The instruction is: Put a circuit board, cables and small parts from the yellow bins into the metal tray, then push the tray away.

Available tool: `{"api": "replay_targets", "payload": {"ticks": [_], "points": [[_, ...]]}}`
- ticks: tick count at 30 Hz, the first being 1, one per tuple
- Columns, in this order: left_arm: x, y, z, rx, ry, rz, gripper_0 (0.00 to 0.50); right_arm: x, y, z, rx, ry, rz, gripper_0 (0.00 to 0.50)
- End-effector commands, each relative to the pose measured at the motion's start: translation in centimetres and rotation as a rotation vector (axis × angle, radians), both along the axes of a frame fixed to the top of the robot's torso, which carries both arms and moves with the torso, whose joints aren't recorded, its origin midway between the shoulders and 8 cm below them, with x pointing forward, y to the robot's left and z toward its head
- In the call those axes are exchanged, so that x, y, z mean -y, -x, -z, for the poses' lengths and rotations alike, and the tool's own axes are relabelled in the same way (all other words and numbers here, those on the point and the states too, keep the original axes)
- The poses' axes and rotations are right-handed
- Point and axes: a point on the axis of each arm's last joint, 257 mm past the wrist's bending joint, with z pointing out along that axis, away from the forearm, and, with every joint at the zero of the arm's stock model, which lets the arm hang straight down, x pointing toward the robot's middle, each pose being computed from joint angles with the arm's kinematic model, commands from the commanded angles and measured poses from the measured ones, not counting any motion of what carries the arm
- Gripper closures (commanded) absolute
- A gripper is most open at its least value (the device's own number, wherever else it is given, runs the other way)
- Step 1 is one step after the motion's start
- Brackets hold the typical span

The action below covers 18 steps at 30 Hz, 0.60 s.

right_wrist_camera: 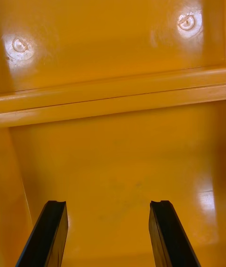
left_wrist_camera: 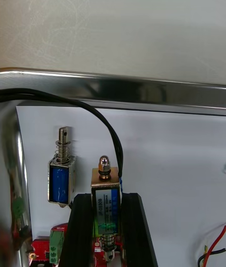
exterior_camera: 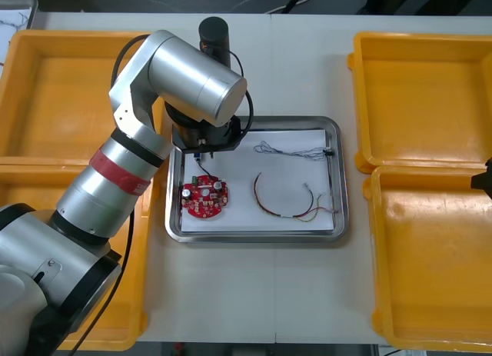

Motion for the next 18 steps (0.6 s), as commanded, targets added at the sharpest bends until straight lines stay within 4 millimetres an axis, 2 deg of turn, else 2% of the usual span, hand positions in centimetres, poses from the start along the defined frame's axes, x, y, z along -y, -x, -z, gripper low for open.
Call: {"api": "replay_targets", "payload": {"ticks": [1, 18], "points": [[2.6, 1.2, 0.5, -0.015, -0.018, 0.13, 0.5, 1.3, 0.5, -1.3, 0.024, 0.033, 0.027, 0.0], [3.3, 2.3, 2.0, -0.042, -0.035, 0.163, 0.5, 1.3, 0.5, -1.3, 0.024, 0.033, 0.027, 0.0]]}}
